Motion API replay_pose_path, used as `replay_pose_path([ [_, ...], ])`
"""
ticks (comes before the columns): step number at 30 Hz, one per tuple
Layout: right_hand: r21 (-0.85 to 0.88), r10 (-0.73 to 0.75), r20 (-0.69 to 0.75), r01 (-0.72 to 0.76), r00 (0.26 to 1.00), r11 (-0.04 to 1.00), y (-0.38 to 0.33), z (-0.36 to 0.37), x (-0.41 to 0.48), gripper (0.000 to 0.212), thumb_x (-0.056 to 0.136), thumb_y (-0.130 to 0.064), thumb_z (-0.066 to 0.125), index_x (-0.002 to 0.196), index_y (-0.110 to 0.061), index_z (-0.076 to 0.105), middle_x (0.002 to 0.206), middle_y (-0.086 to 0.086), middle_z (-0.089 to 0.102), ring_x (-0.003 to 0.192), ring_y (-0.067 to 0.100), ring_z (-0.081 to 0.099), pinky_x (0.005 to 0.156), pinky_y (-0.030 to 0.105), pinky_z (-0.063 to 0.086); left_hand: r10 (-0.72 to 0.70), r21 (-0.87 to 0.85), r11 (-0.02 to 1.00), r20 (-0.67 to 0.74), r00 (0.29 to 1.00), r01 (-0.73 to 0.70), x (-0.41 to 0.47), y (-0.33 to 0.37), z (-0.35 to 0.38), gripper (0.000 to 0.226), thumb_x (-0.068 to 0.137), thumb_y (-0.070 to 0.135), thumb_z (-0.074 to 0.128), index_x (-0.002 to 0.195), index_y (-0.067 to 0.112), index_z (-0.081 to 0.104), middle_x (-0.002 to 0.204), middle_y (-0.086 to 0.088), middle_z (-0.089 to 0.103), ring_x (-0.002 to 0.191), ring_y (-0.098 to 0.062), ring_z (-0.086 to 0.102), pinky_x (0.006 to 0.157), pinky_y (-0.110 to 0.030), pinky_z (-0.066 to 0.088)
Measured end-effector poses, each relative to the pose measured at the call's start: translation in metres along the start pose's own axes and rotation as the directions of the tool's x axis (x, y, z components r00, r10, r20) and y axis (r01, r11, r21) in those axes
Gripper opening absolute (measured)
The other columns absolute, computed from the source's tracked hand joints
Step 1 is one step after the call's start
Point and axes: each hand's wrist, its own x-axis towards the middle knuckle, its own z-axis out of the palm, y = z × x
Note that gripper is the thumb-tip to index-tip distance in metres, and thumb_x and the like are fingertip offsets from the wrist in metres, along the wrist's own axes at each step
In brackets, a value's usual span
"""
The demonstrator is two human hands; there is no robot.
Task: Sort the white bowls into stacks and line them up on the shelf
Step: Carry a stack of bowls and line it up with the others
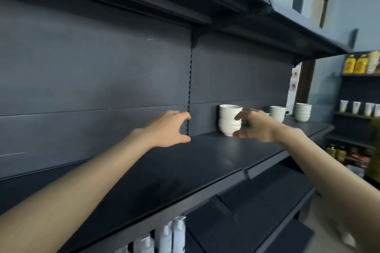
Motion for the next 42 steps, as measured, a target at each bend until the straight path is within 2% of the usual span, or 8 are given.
replay_pose_path([
  [11,0.009,0.017,-0.073,-0.016,0.997,1.000,0.134,0.006,0.098,0.056,0.082,-0.042,0.069,0.131,-0.021,0.051,0.127,0.007,0.049,0.121,0.028,0.045,0.098,0.038,0.041,0.061,0.028,0.998,0.018,0.998,-0.062,0.155,0.048,0.065,0.061,0.084,0.042,0.065,0.138,0.027,0.040,0.136,-0.002,0.049,0.124,-0.025,0.045,0.099,-0.040,0.041],
  [17,0.009,0.007,-0.022,-0.007,1.000,1.000,0.194,0.029,0.166,0.061,0.083,-0.040,0.069,0.137,-0.024,0.047,0.136,0.008,0.048,0.129,0.026,0.040,0.104,0.039,0.038,0.038,0.021,0.999,0.071,0.997,-0.040,0.236,0.051,0.121,0.061,0.084,0.045,0.064,0.138,0.030,0.040,0.133,0.003,0.050,0.121,-0.023,0.047,0.095,-0.035,0.042],
  [24,0.050,-0.011,-0.012,0.012,1.000,0.999,0.257,0.043,0.252,0.062,0.081,-0.043,0.070,0.134,-0.018,0.049,0.130,0.008,0.051,0.121,0.029,0.048,0.097,0.036,0.042,0.015,-0.019,1.000,0.025,1.000,-0.014,0.332,0.053,0.154,0.058,0.081,0.045,0.067,0.133,0.028,0.047,0.127,0.003,0.057,0.120,-0.020,0.050,0.098,-0.039,0.044],
  [31,0.245,-0.168,0.036,0.154,0.985,0.957,0.302,0.081,0.332,0.074,0.083,-0.043,0.069,0.143,-0.017,0.035,0.142,0.006,0.045,0.124,0.025,0.048,0.099,0.034,0.041,-0.228,-0.153,0.964,-0.053,0.972,0.218,0.375,0.044,0.219,0.067,0.075,0.051,0.072,0.131,0.026,0.047,0.128,0.002,0.056,0.114,-0.017,0.053,0.097,-0.037,0.044],
  [34,0.324,-0.256,0.067,0.222,0.964,0.920,0.316,0.090,0.362,0.076,0.082,-0.045,0.069,0.142,-0.015,0.033,0.143,0.006,0.045,0.126,0.025,0.046,0.096,0.029,0.039,-0.397,-0.282,0.887,-0.061,0.916,0.366,0.389,0.043,0.241,0.086,0.070,0.054,0.076,0.140,0.022,0.038,0.136,-0.001,0.051,0.119,-0.018,0.052,0.102,-0.040,0.042],
  [36,0.385,-0.293,0.075,0.243,0.953,0.890,0.326,0.097,0.379,0.078,0.080,-0.048,0.070,0.139,-0.012,0.034,0.140,0.009,0.048,0.126,0.026,0.046,0.099,0.034,0.041,-0.485,-0.382,0.820,-0.065,0.872,0.427,0.394,0.047,0.258,0.096,0.068,0.051,0.078,0.144,0.019,0.031,0.140,-0.002,0.047,0.121,-0.018,0.050,0.103,-0.035,0.041],
  [39,0.522,-0.358,0.103,0.255,0.928,0.814,0.336,0.112,0.399,0.094,0.075,-0.055,0.072,0.146,-0.017,0.023,0.146,0.005,0.042,0.129,0.023,0.045,0.102,0.034,0.040,-0.567,-0.519,0.719,-0.053,0.822,0.463,0.399,0.055,0.286,0.104,0.067,0.046,0.082,0.148,0.017,0.024,0.145,-0.001,0.041,0.121,-0.014,0.048,0.096,-0.025,0.040],
  [42,0.619,-0.410,0.127,0.250,0.903,0.744,0.339,0.128,0.413,0.104,0.073,-0.056,0.073,0.151,-0.019,0.014,0.146,0.001,0.041,0.131,0.018,0.043,0.097,0.026,0.036,-0.602,-0.590,0.650,-0.016,0.798,0.479,0.405,0.057,0.302,0.111,0.063,0.046,0.084,0.150,0.019,0.019,0.149,0.003,0.035,0.126,-0.012,0.043,0.097,-0.024,0.038],
])
